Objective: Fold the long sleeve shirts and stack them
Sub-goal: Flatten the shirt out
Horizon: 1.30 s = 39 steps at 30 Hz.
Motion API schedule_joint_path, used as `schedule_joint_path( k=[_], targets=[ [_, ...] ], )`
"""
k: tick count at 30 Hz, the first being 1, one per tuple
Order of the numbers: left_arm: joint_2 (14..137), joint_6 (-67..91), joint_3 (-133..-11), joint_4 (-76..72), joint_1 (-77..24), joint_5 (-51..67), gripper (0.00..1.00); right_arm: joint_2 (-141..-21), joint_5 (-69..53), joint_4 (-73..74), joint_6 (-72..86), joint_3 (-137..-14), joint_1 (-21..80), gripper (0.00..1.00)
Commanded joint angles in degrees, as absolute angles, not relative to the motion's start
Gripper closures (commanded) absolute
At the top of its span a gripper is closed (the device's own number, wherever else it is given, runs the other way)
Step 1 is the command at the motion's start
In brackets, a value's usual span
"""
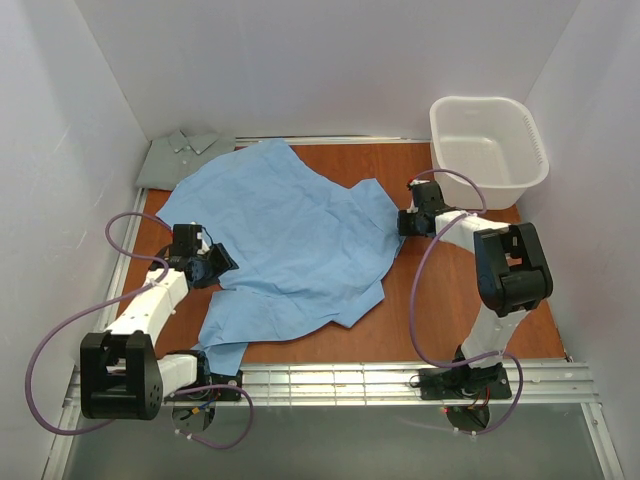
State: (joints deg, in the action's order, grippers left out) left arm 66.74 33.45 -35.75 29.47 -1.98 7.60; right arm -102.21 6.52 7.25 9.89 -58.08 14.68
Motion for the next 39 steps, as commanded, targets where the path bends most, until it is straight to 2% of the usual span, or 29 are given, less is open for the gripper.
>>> schedule_joint_path(
  k=[1,15,18,24,25,34,39],
  targets=[
    [66.2,31.0,-38.8,30.6,-1.7,10.0,0.36,-103.6,7.4,8.4,8.4,-60.4,14.5,0.64],
    [72.9,29.3,-38.2,25.4,-2.2,13.3,0.35,-108.7,2.1,14.8,1.1,-63.3,16.0,0.60],
    [74.4,29.8,-37.1,24.3,-2.2,12.5,0.35,-110.1,1.9,16.2,0.2,-64.2,16.8,0.64],
    [75.5,30.4,-34.0,22.4,-2.2,11.8,0.35,-112.2,2.0,18.5,-2.5,-65.2,17.3,0.89],
    [75.6,30.4,-33.8,22.2,-2.2,11.8,0.35,-112.1,2.5,18.5,-2.5,-65.1,17.3,0.98],
    [78.7,29.7,-32.5,21.3,-2.2,12.8,0.39,-105.2,16.2,20.7,-3.2,-71.4,17.4,0.99],
    [78.7,29.7,-32.5,21.3,-2.2,12.7,0.40,-99.6,28.8,20.7,-4.0,-84.0,17.3,0.99]
  ],
)
